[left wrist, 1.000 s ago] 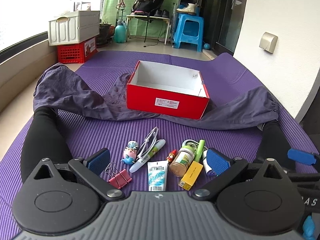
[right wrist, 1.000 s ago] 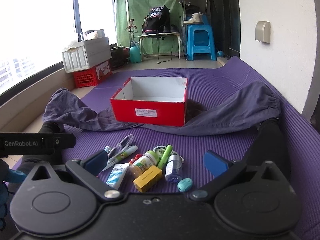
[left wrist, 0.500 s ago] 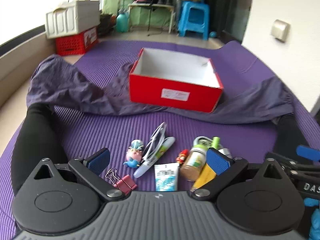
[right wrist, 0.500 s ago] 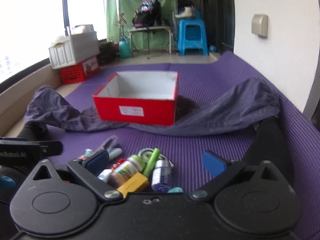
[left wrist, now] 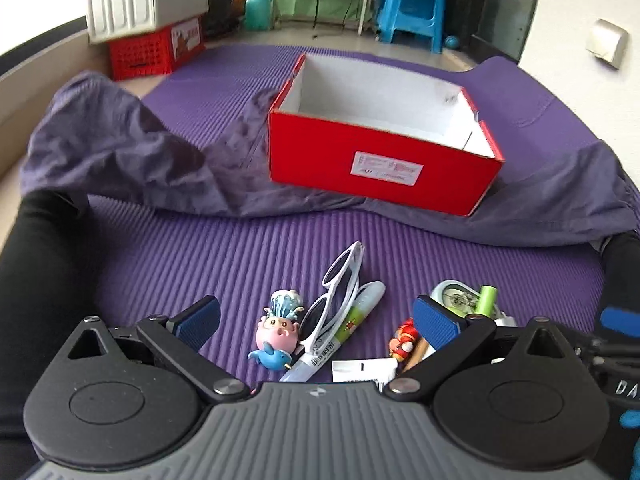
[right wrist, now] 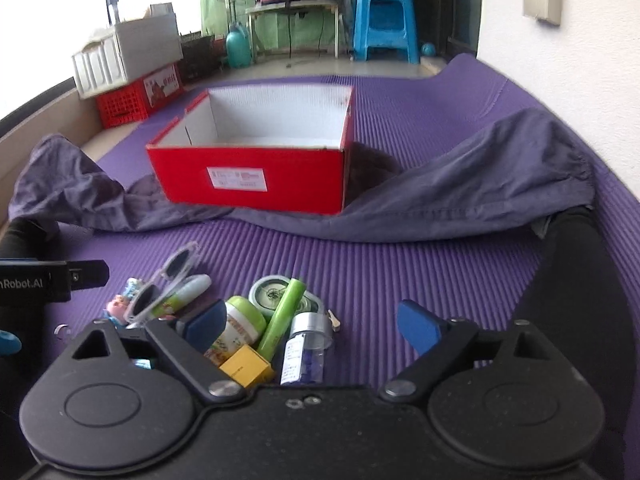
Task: Organize rigid objects
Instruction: 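Grasp the white toothpaste tube with the left tool while the right grasps the pill bottle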
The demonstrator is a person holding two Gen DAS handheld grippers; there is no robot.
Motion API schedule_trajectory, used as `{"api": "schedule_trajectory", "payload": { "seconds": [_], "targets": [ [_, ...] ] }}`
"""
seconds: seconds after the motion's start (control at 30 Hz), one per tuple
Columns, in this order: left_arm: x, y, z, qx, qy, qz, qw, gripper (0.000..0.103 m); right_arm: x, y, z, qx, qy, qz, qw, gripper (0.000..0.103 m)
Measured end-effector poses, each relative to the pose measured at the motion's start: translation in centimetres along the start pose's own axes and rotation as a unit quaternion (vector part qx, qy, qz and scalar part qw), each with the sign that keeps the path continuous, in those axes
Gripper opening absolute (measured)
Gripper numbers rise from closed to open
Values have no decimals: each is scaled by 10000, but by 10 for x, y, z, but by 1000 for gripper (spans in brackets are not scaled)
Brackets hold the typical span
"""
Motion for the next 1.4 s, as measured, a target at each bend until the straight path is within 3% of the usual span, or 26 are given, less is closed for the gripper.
{"api": "schedule_trajectory", "payload": {
  "seconds": [0.17, 0.4, 0.5, 0.63, 0.87, 0.97, 1.03, 1.1, 1.23, 1.4],
  "targets": [
    [-10, 6, -24, 237, 183, -37, 9995, 103, -19, -1, -28, -1, 447, 8, 9990, 81],
    [-21, -25, -31, -49, 205, -576, 9981, 103, -26, -5, -49, 10, 763, -136, 9970, 75],
    [-23, -28, -34, 42, 198, -625, 9978, 103, -27, -4, -55, 47, 857, -170, 9962, 73],
    [-33, -23, -34, 124, 477, -497, 9975, 102, -30, -6, -61, 67, 923, -236, 9954, 71],
    [-78, -32, -36, 29, 1115, -715, 9912, 102, -33, -6, -69, 136, 1044, -350, 9938, 66],
    [-82, -31, -40, -11, 1201, -696, 9903, 102, -35, -4, -71, 158, 1087, -272, 9936, 61],
    [-82, -28, -42, -28, 1243, -610, 9904, 97, -36, -3, -71, 174, 1096, -248, 9935, 57],
    [-86, -24, -48, -17, 1393, -536, 9888, 84, -36, -2, -71, 178, 1095, -221, 9936, 55],
    [-92, -20, -53, 39, 1527, -485, 9871, 81, -40, 2, -74, 221, 1166, -127, 9929, 48],
    [-91, -22, -50, 32, 1450, -558, 9878, 69, -39, 3, -73, 227, 1125, -74, 9934, 44]
  ]
}}
Point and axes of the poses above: each gripper's, at about its wrist camera, not at the fingertips, and z roughly against the way its jaws point, y to its left, x to its top, the point moved 8 cm from there along -z, roughly the way its jaws point, and after that the axes turned 6 degrees about z, right-handed, at the moved point
